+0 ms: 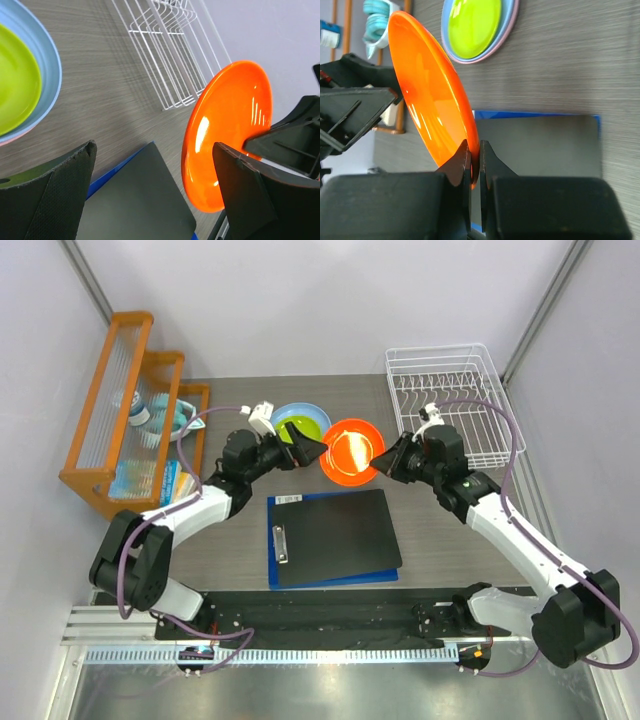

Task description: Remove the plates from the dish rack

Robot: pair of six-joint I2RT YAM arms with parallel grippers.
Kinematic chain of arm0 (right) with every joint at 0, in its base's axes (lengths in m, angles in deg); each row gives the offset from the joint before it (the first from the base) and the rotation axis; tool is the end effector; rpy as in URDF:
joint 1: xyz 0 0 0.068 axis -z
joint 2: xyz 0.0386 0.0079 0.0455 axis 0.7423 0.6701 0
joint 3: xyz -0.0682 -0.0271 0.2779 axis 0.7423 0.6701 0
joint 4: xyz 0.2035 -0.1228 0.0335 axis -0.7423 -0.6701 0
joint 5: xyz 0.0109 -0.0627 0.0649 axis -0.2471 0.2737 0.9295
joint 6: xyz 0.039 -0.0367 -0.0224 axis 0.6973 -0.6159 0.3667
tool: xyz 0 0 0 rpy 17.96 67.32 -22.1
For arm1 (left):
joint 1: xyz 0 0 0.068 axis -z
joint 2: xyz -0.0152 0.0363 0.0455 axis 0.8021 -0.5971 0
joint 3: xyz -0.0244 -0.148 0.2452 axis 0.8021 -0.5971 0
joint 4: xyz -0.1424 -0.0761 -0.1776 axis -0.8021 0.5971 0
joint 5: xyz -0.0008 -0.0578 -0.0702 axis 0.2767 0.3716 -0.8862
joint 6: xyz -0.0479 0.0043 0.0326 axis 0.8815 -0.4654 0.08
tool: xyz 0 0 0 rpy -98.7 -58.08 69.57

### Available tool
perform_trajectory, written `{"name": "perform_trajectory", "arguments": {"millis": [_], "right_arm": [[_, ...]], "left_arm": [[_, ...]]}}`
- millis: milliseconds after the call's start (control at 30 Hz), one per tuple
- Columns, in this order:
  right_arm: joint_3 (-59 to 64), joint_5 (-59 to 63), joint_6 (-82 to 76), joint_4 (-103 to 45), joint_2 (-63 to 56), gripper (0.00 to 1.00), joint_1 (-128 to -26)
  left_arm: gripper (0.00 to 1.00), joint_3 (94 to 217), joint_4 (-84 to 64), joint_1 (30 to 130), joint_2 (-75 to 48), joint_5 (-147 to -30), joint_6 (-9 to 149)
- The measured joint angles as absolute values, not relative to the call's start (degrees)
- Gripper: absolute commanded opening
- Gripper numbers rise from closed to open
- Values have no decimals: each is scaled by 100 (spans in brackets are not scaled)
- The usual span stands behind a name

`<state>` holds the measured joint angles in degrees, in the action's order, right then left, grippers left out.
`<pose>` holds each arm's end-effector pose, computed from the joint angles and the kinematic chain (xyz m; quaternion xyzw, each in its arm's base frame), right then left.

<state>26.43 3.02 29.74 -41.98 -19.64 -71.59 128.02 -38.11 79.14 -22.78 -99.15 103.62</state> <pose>0.2124 0.1002 0.3205 0.0762 0.8482 0.3294 0.4078 0.2766 -0.1489 0.2791 -0.0172 0.7577 -0.4727 0.4497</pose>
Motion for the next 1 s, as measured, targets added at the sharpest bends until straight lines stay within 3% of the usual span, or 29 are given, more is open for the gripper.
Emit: {"name": "perform_trajectory", "arguments": {"millis": [133, 233, 267, 333, 367, 500, 533, 700, 1000], "right_arm": [[2787, 533, 3195, -3866, -1964, 5, -7224], [2903, 702, 3369, -3565, -1962, 6, -7244], [2940, 754, 3413, -3486, -1962, 6, -7250], [3030, 796, 3483, -3346, -1931, 6, -7253], [3063, 820, 3527, -3287, -1887, 6, -7250], [3154, 918, 3669, -3097, -1726, 11, -7250], [3174, 916, 3691, -3066, -1719, 20, -7250], [3261, 1021, 3833, -2856, -1645, 58, -7231], [3259, 724, 3601, -3058, -1697, 68, -7261]], "left_arm": [[85, 12811, -4098, 7929, -2359, -10024, 10483], [68, 12811, -4284, 7949, -2461, -10109, 10579], [57, 12811, -4336, 7953, -2501, -10129, 10622], [44, 12811, -4434, 7960, -2560, -10210, 10688], [31, 12811, -4491, 7966, -2579, -10242, 10708], [7, 12811, -4592, 8003, -2588, -10339, 10797], [0, 12811, -4598, 8005, -2590, -10345, 10815], [0, 12809, -4773, 7995, -2601, -10454, 10909], [0, 13089, -3901, 8005, -2623, -10063, 10393]]}}
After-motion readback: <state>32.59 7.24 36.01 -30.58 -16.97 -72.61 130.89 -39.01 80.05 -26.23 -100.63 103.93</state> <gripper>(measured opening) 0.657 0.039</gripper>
